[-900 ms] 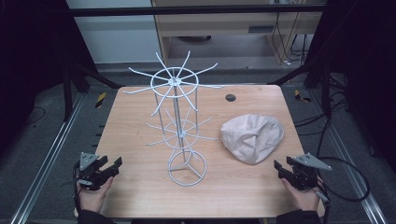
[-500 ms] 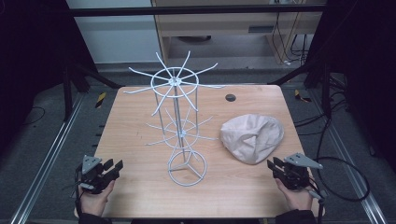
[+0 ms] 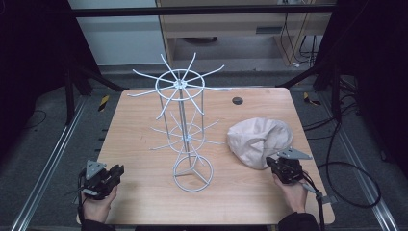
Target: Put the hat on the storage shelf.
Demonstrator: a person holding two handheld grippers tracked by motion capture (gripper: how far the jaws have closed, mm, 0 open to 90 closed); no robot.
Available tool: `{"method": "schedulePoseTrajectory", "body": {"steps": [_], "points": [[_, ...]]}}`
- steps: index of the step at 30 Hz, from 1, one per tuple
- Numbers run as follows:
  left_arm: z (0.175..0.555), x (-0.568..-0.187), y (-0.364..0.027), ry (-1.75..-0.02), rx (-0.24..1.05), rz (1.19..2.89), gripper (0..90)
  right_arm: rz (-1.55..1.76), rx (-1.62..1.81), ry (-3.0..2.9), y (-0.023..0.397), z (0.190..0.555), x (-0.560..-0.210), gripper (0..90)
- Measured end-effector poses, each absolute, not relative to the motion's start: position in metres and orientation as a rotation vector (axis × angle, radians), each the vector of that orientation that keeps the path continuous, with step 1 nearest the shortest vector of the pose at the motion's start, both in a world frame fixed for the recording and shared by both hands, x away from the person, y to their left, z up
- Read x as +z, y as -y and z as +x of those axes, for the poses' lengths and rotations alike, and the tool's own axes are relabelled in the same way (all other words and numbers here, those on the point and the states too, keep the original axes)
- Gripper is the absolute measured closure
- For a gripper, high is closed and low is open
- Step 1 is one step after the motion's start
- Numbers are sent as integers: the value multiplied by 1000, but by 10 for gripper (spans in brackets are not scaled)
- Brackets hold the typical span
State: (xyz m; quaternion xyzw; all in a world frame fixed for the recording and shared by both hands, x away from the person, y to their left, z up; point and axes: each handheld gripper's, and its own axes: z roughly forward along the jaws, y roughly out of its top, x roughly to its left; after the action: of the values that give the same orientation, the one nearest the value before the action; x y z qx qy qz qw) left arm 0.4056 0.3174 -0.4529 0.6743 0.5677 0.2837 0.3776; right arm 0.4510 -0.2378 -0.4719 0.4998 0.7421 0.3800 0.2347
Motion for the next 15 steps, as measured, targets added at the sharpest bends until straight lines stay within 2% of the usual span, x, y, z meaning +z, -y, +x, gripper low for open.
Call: {"method": "schedulePoseTrajectory", "body": {"steps": [15], "points": [[410, -457, -322, -1454, 768, 1719, 606, 1342, 1083, -2116, 212, 465, -482, 899]]}}
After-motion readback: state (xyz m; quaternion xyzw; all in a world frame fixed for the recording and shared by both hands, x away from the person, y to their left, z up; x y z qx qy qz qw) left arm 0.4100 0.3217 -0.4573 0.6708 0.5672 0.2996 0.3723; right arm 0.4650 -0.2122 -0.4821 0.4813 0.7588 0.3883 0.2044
